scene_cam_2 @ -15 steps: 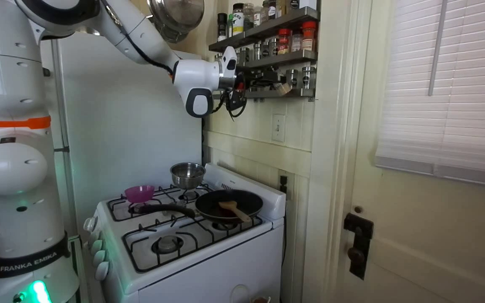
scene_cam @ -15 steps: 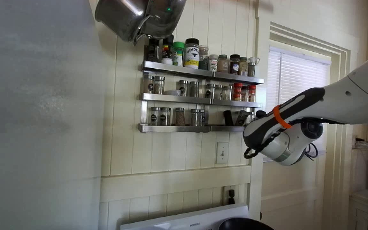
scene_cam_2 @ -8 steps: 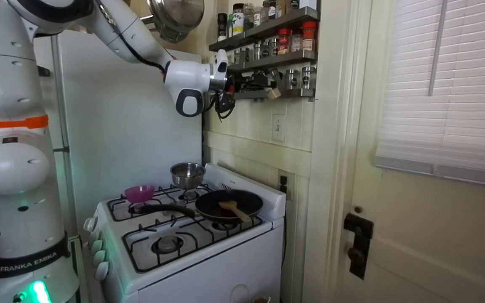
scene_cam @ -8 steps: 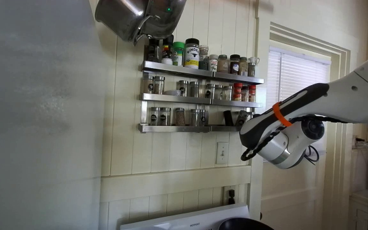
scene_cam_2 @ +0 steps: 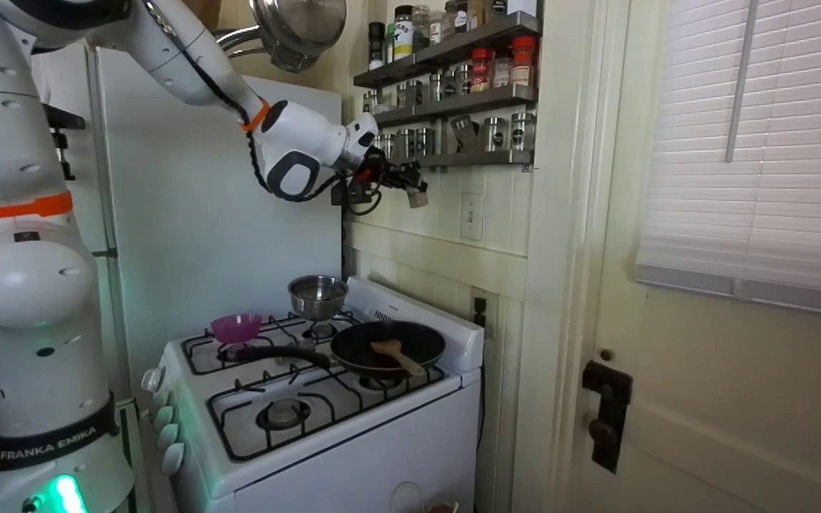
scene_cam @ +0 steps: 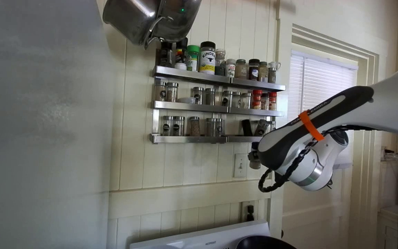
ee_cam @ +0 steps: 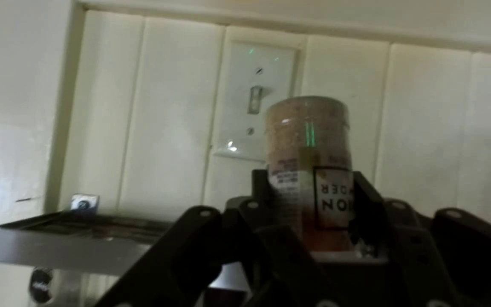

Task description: Remove one container from the bottom right rack and put it on the stove

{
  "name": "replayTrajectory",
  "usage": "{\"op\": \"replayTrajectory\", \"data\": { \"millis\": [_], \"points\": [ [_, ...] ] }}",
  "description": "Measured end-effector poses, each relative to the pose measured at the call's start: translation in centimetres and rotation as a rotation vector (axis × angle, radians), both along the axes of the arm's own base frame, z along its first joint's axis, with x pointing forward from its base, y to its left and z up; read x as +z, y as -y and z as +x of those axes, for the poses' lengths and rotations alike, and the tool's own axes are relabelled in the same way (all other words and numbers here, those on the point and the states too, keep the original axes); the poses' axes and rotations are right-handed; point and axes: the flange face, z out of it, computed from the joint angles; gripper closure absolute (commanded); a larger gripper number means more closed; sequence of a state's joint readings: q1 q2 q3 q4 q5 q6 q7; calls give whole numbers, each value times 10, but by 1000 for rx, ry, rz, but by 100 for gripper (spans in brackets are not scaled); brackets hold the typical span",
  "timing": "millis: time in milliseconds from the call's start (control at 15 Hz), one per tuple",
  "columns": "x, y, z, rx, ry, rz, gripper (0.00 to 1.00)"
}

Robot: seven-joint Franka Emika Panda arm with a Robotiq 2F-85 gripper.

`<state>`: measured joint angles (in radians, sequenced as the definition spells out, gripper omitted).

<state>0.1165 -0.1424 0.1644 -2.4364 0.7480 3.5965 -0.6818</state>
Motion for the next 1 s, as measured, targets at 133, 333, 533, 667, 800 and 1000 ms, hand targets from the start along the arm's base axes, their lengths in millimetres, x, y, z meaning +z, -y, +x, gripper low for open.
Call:
{"op": "replayTrajectory", "data": {
  "millis": [133,333,533,667,800,1000],
  "points": [
    [-2,-12,4,90,-81,9,77],
    [-8,-32,11,221,-211,2,77],
    [-23,-46,16,335,-350,-16,77],
    [-38,-47,18,406,-444,-39,77],
    [-53,-43,19,478,-534,-66,77],
    [-61,-30,21,582,-608,-124,52]
  ]
}}
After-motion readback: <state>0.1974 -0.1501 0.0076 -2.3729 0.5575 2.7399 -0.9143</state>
